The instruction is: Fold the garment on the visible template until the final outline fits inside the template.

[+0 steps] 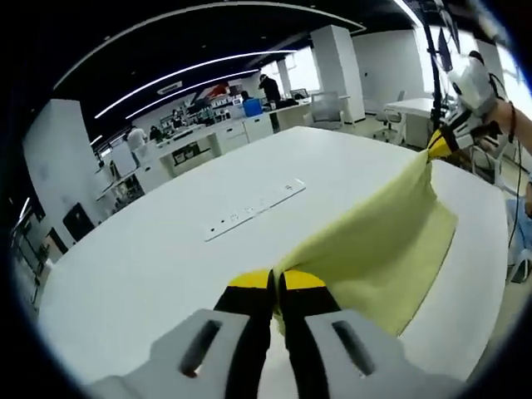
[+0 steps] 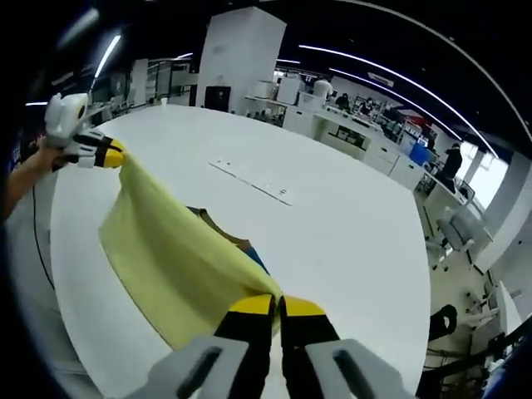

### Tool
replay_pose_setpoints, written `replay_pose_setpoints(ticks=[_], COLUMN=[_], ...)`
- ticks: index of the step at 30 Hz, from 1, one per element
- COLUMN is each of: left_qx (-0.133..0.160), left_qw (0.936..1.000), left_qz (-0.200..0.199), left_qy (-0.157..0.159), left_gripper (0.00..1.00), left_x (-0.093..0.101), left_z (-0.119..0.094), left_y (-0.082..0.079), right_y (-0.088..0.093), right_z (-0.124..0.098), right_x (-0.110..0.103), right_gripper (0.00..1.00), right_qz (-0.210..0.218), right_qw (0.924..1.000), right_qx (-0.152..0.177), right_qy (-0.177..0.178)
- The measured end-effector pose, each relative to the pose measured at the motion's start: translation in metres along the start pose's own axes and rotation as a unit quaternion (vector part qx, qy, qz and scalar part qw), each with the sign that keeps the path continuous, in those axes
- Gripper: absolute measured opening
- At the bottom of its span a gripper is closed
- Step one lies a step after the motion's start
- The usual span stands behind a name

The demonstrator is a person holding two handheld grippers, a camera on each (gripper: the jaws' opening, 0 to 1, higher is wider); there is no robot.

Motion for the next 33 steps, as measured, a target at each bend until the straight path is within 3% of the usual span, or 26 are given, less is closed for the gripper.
replay_pose_setpoints(ticks=[4,9,19,33], left_qx=[-0.018,-0.036,-0.06,-0.088], left_qw=[0.9998,0.9992,0.9976,0.9958], left_qz=[-0.009,0.008,0.008,0.0], left_qy=[-0.008,-0.018,-0.034,-0.024], left_gripper=[0.0,0.0,0.0,0.0], left_x=[-0.002,-0.003,-0.008,-0.016], left_z=[0.017,0.034,0.064,0.095], left_y=[0.006,0.013,0.033,0.052], right_y=[0.006,0.011,0.023,0.037], right_z=[0.018,0.038,0.086,0.118], right_x=[0.003,0.006,0.01,0.006], right_gripper=[0.0,0.0,0.0,0.0], right_qz=[0.025,0.042,0.05,0.059], right_qw=[0.9996,0.9989,0.997,0.9936], right_qx=[-0.011,-0.021,-0.056,-0.09], right_qy=[-0.003,-0.008,-0.02,-0.035])
Point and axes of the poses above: the point that each gripper's makers call its tool centre point, and the gripper's own axes: z roughly forward along the fingers, x roughly to its right, y roughly out of its underside, the point moved 5 cm from there along -z, roughly backward along the fingers, and after that the axes turned 8 degrees about -z, right-handed, at the moved point
